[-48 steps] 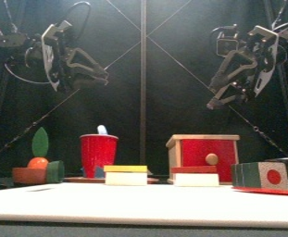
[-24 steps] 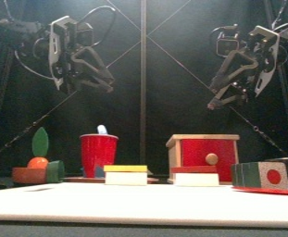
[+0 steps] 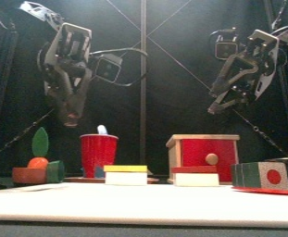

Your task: Put spoon into bowl

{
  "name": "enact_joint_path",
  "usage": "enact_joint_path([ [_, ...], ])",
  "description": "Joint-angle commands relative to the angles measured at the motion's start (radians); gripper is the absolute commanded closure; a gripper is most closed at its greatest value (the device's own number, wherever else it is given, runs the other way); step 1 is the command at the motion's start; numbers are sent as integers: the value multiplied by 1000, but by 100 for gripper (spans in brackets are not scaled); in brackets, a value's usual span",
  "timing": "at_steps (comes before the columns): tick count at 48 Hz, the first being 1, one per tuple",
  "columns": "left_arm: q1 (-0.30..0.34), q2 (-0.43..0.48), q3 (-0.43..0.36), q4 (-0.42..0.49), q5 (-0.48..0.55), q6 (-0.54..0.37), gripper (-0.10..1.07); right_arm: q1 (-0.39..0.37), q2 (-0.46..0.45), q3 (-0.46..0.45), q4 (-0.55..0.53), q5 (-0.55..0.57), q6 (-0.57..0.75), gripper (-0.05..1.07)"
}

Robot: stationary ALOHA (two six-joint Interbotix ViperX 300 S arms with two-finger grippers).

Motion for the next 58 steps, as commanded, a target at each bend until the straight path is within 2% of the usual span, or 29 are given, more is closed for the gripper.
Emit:
enact_joint_path([
  [1, 0, -6, -28, 2, 94, -54, 29, 3, 3, -9, -2, -3, -2, 14],
  [9, -15, -12, -11, 60, 115, -245, 28, 3, 18, -9, -2, -3, -2, 14],
  [17, -29, -14, 17, 106, 129, -512, 23, 5, 35, -8, -2, -3, -2, 14],
  [27, -143, -18, 44, 176, 123, -781, 9, 11, 49, -6, -6, -5, -3, 14],
  [40, -276, -14, 69, 222, 123, -1014, 4, 6, 66, -9, -67, -3, -2, 14],
  [49, -322, 2, 120, 295, 120, -1201, 4, 5, 71, -11, -66, -5, -2, 14],
  [58, -360, 8, 124, 402, 95, -1370, 4, 5, 72, -11, -61, -3, -2, 14],
])
